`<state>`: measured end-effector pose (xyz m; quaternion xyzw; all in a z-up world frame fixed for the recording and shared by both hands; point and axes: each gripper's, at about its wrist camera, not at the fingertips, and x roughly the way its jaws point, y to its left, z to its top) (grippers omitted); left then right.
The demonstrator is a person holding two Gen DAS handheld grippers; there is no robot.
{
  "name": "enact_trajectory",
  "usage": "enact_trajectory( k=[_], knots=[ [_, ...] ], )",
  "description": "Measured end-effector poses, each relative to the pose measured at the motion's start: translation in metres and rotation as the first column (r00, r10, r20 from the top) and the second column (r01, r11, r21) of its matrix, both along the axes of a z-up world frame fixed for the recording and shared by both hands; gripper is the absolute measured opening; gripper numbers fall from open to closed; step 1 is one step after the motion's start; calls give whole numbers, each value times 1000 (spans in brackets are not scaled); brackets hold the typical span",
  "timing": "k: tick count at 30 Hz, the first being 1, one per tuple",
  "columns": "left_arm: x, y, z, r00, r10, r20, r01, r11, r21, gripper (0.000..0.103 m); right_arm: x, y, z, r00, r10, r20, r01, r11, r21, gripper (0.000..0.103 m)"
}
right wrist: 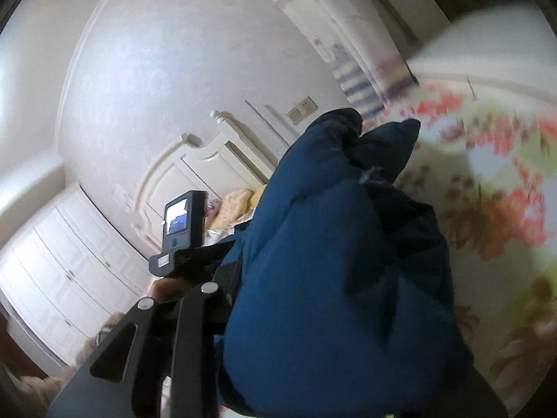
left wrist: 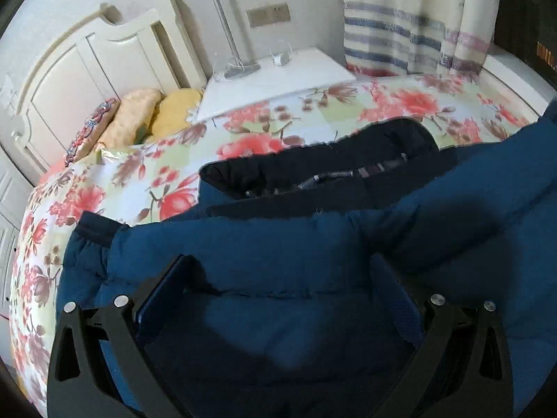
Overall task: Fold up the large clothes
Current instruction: 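Grasp the navy jacket edge with the right tool and lift it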
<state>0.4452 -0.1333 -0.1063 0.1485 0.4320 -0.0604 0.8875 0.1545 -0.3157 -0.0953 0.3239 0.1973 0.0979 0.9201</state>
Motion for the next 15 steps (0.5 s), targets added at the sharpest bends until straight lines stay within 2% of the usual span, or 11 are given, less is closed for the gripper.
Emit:
enact_trajectory(
  k=[3,5,7,8,9,10,11,12,14,15],
  knots=[
    [-36,26,18,999,0,46,4,996,-88,99,5,4,7,1000,-3,8,3,1000,-25,27],
    [-92,54,38,987,-25,158,47,990,-136,99,10,5,10,1000,-12,6,12,999,-43,27],
    [-139,67,32,977,-100,190,122,987,-108,99,11,11,15,1000,-25,7,25,998,-51,28],
    [-157,66,17,974,-165,153,177,982,-70,99,10,17,19,999,-33,11,34,997,-70,28],
    [-170,67,7,969,-203,139,212,976,-55,98,15,27,29,999,-28,19,30,995,-99,28],
    [-192,75,-2,956,-227,185,240,969,-51,98,20,38,37,1000,-18,25,21,990,-137,28],
    [-207,83,-5,946,-259,193,274,960,-54,98,23,54,47,999,-14,40,22,979,-200,28],
    [-216,90,-5,941,-284,186,300,952,-66,98,25,79,61,998,3,61,15,956,-291,29],
    [-232,122,5,937,-306,167,331,932,-149,98,29,125,85,994,56,92,-9,895,-446,29],
    [-235,145,14,946,-277,167,308,927,-211,98,33,158,98,990,95,107,-21,834,-551,29]
  ],
)
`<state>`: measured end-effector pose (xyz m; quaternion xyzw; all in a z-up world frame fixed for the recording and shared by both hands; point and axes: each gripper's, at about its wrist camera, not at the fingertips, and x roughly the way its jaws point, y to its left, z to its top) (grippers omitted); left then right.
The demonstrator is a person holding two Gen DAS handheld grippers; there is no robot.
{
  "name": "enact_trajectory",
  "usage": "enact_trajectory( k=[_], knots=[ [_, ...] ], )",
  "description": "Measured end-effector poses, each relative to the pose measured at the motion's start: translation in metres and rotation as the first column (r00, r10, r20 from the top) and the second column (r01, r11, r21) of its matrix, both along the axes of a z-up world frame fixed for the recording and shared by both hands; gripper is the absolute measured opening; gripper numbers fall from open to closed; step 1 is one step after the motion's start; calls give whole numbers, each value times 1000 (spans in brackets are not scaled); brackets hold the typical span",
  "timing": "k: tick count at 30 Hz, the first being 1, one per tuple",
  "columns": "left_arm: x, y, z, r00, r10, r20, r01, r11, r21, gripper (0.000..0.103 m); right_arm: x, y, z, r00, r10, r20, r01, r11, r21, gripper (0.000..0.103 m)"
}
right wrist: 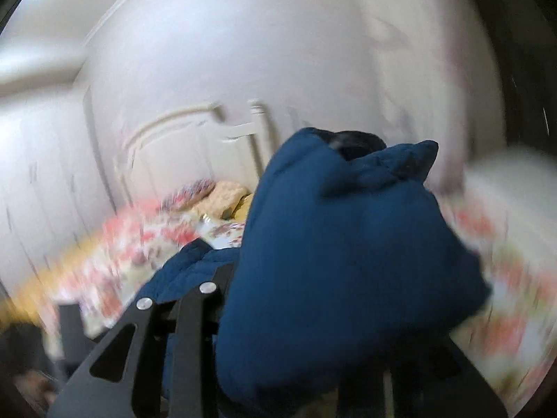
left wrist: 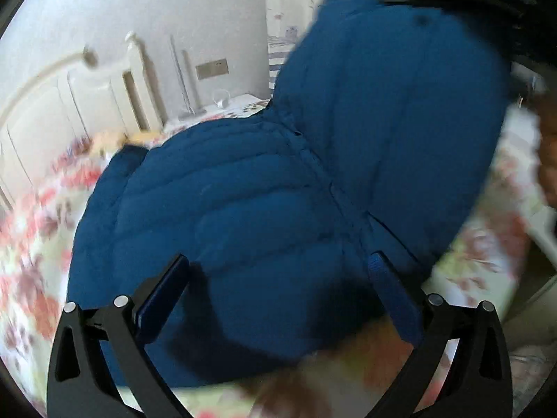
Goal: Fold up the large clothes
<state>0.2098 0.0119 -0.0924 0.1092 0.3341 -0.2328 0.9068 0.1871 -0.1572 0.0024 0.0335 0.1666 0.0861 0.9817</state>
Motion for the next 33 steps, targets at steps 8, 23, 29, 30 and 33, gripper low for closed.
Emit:
enact_trajectory(
  k=[8,23,29,30,33],
  knots=[
    [-20,206,65,857,510,68,-485,845,-226,95,35,263,-87,948,156,-277,-314,604,-732,52],
    [74,146,153,973,216,86,-188,948,-255,99,-1,298,-187,969,237,-73,-157,360,-919,64],
    [167,23,153,999,31,42,-28,997,-73,99,-74,269,-156,881,460,-112,-360,496,-790,84],
    [182,11,143,999,41,21,-41,998,-40,99,-79,259,-147,867,483,-121,-403,538,-741,81],
    [217,1,115,996,87,-27,-86,996,29,99,-72,218,-114,850,512,-129,-499,700,-511,71]
  ],
)
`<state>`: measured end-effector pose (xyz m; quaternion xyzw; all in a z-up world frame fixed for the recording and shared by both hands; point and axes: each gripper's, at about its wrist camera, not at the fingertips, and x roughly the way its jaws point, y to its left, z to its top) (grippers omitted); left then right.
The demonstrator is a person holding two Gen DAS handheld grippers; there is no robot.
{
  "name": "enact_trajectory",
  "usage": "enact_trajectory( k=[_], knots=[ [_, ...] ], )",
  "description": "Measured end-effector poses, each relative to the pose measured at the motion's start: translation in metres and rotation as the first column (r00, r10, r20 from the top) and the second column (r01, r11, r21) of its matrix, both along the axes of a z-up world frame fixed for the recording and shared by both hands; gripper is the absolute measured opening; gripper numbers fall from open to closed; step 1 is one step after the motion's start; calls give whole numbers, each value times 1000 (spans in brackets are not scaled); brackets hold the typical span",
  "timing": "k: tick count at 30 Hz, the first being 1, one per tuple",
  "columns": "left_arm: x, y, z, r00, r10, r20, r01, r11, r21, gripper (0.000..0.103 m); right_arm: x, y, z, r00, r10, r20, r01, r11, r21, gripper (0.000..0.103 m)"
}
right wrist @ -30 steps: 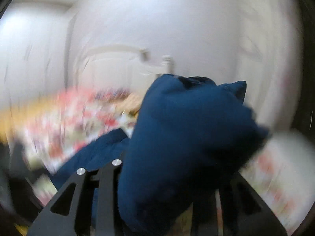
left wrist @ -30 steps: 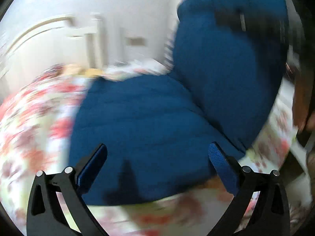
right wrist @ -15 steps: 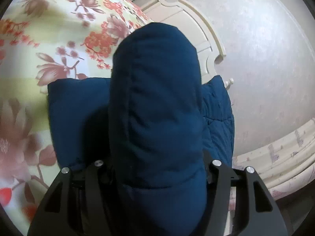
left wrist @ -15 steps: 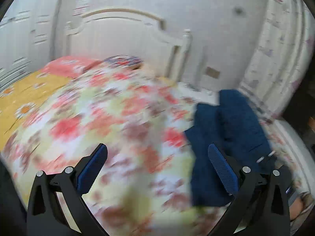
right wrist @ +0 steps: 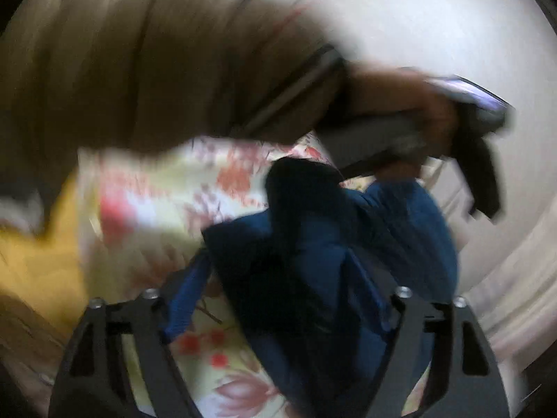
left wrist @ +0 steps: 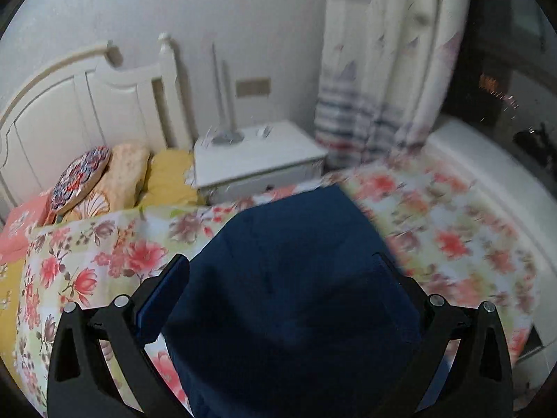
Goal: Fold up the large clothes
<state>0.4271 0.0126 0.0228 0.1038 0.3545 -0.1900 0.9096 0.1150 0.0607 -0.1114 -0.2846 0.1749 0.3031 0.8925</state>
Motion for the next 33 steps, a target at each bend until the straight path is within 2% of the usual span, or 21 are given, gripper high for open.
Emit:
enact_trajectory(
  k=[2,3,6,8,9,10,12,14,15,16,19,21,23,24,25,27,30,32,33],
  knots=[
    [15,3,-15,999,26,-21,-25,999,40,99,19,-29,17,997,-48,-59,56,990,130,71],
    [21,5,-24,999,39,-26,-37,997,68,99,32,-34,23,995,-66,-76,78,983,166,71],
    [19,23,-45,998,55,-20,-52,993,108,99,71,-26,27,990,-103,-98,119,976,183,71],
    [12,35,-58,999,41,-20,-39,994,104,99,91,-15,17,983,-109,-150,131,981,141,71],
    [9,41,-66,999,37,-5,-36,996,87,99,99,-2,3,975,-87,-204,107,990,91,73],
    [3,53,-75,999,42,21,-43,998,36,99,98,5,-8,977,-80,-196,93,994,61,76],
    [1,73,-89,997,77,12,-76,995,-72,99,88,21,-33,992,-57,-114,54,998,-31,82],
    [-3,95,-106,992,128,-14,-128,975,-184,99,82,29,-51,997,-46,-59,40,994,-97,86],
    [-4,101,-111,990,142,-17,-143,967,-212,99,82,30,-59,998,-40,-52,33,993,-115,90],
    [-5,103,-112,989,148,-18,-149,964,-221,99,81,31,-64,998,-34,-52,28,992,-124,95],
    [0,102,-117,989,146,-34,-150,963,-223,99,78,45,-79,999,-39,7,40,971,-237,99],
    [2,105,-119,989,141,-51,-149,959,-240,99,80,44,-83,999,-37,17,40,965,-258,100],
    [1,105,-119,988,145,-50,-153,957,-245,99,80,38,-77,1000,-12,-23,7,972,-235,99],
    [-1,104,-118,988,150,-45,-157,958,-239,99,81,27,-63,996,26,-84,-43,979,-201,91],
    [-2,104,-117,987,158,-40,-162,959,-234,99,83,15,-47,990,57,-130,-75,987,-140,82],
    [-2,106,-117,986,163,-43,-168,955,-244,99,94,-22,-6,978,99,-185,-96,995,25,81],
    [-2,108,-118,984,170,-46,-176,951,-254,99,131,-93,44,989,-1,-149,33,977,208,81],
    [-2,108,-117,984,175,-45,-181,950,-253,99,169,-136,63,984,-92,-151,133,948,289,81],
    [-3,108,-117,983,177,-43,-182,951,-252,99,199,-160,71,971,-165,-174,215,920,328,81]
  ],
)
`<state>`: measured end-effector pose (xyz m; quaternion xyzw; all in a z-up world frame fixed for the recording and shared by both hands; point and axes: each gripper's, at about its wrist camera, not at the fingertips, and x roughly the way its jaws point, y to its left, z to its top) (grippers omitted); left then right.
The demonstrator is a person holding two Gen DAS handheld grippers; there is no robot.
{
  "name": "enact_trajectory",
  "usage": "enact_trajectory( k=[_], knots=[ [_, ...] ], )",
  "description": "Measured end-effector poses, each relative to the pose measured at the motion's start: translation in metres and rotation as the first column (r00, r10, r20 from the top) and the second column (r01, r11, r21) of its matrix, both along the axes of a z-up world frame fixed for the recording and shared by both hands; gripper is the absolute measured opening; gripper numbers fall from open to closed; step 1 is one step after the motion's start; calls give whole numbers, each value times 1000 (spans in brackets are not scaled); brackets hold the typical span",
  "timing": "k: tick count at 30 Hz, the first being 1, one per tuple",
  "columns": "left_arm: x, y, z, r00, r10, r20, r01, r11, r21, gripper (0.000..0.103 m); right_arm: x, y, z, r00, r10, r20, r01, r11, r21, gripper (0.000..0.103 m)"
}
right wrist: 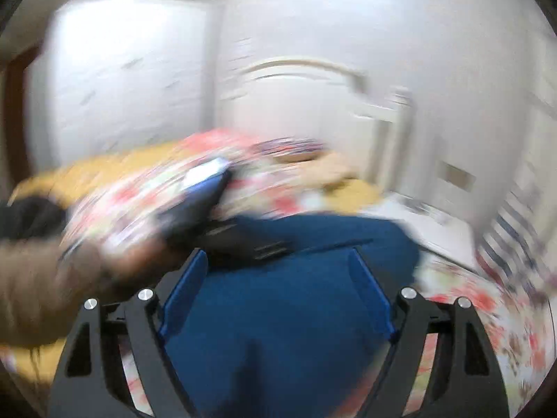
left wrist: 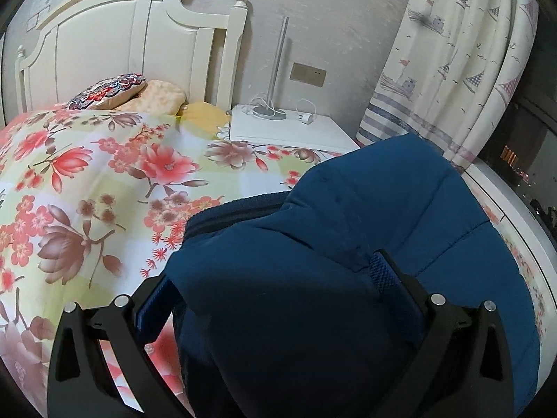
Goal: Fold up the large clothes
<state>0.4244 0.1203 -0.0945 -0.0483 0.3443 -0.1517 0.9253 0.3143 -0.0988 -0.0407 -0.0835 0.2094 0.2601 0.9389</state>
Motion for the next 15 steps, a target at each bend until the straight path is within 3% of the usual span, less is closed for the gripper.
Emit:
enact_trajectory(
  k=[2,5,7,10,12,15],
  knots=[
    [-1,0,1,1000,13,4,-13,1000,6,99,41,-21,6,994,-94,-57,97,994,58,77],
    [-1,2,1,1000,27,7,-27,1000,10,99,109,-41,0,983,-133,-129,150,980,129,73],
    [-1,3,1,999,33,4,-33,999,8,99,156,-30,-20,973,-156,-173,168,984,55,60],
    [1,10,0,998,69,-12,-70,998,-9,99,218,28,-99,927,-153,-343,86,975,-203,58],
    [6,14,-4,997,66,-39,-68,997,-39,99,218,29,-98,921,-139,-365,78,981,-179,58],
    [5,14,-4,997,63,-36,-64,997,-36,99,210,42,-90,923,-129,-362,41,970,-240,57]
  ],
)
